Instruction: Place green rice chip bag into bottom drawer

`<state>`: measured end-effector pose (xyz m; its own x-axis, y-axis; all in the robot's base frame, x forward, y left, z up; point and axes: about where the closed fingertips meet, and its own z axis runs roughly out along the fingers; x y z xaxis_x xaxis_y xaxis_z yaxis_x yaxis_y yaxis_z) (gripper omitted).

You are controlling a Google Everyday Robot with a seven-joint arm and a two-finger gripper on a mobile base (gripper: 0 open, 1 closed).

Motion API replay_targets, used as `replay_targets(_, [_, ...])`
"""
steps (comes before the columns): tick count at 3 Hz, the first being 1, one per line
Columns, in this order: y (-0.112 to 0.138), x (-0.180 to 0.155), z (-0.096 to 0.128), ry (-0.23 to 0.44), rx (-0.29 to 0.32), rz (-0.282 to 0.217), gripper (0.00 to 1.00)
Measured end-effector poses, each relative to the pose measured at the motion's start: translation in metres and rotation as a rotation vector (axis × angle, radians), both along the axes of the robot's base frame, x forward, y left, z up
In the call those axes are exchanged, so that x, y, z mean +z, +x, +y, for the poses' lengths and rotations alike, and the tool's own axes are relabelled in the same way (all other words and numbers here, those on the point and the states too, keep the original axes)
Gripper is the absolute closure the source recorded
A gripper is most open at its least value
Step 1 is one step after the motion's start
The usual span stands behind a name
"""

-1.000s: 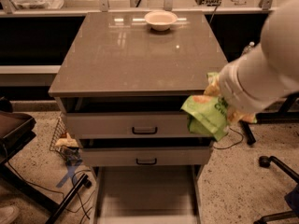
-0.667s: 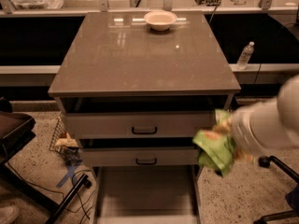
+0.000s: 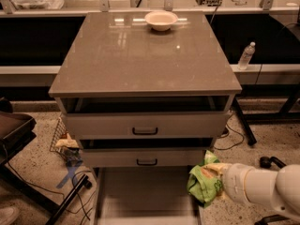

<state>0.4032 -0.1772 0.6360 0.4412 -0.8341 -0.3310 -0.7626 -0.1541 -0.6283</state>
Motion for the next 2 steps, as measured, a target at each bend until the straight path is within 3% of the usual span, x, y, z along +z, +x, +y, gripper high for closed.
replay_targets(1, [0.017, -0.034, 0.018, 0.136, -0.034, -0.01, 1.0])
replay_targets(2, [0.015, -0.052, 0.024, 0.174, -0.033, 0.016, 1.0])
